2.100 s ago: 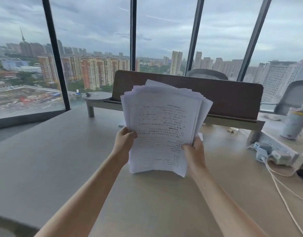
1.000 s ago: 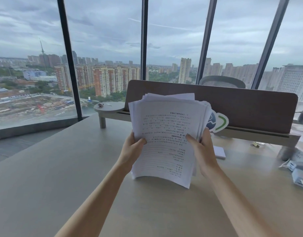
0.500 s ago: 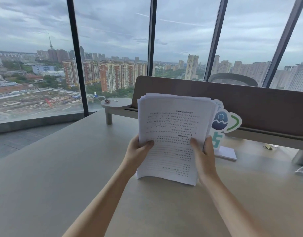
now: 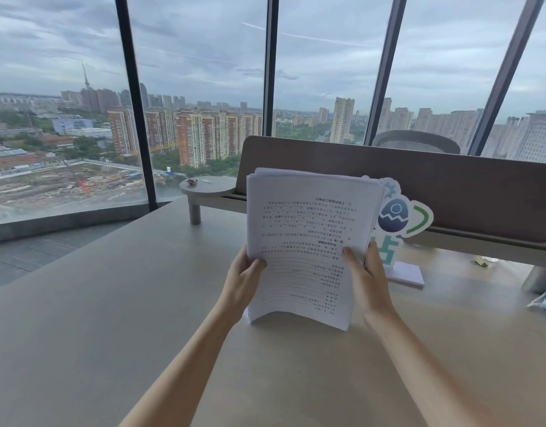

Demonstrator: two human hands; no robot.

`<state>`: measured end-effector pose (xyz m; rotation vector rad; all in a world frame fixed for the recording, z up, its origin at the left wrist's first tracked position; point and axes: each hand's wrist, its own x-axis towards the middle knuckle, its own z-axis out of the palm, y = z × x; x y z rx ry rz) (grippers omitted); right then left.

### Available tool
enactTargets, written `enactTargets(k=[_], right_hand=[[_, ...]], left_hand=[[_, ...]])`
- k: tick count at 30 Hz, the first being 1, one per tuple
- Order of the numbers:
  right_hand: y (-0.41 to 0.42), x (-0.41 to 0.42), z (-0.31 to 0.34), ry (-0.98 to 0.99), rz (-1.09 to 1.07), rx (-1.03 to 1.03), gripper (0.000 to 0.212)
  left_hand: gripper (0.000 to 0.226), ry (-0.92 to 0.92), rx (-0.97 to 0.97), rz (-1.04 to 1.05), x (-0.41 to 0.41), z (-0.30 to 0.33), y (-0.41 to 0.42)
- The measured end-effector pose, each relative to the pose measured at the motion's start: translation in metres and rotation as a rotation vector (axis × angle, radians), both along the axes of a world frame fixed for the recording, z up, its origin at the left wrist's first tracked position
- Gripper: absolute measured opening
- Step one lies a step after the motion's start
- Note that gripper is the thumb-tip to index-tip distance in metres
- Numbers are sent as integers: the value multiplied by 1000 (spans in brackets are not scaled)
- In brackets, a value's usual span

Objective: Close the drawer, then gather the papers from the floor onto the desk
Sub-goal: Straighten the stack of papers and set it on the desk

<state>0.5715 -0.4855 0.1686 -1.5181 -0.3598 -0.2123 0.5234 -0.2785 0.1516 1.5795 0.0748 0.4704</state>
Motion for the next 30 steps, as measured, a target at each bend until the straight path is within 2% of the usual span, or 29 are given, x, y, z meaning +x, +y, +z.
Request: enactTargets(k=[5, 9, 11, 15, 19, 25, 28, 30], right_hand=[[1, 1, -2, 1, -40, 34, 21], [-4, 3, 1, -25, -54, 60, 25], [-4, 1, -4, -15, -55, 59, 20], [5, 0, -20, 14, -42, 38, 21], [12, 1, -27, 34, -59, 37, 36], [12, 8, -24, 14, -67, 59, 21], [16, 4, -44, 65, -43, -23, 52], [18, 0, -51, 63, -36, -45, 54]], left_hand=[[44, -41, 94, 70, 9, 3, -2], [30, -40, 106, 95, 11, 1, 5], [34, -24, 112, 84, 9, -10, 7], [43, 23, 43, 8, 10, -29, 5], [29, 14, -57, 38, 11, -35, 0], [21, -42, -39, 52, 14, -35, 8], [26, 8, -30, 42, 10, -48, 6], [31, 9, -30, 51, 7, -51, 2]])
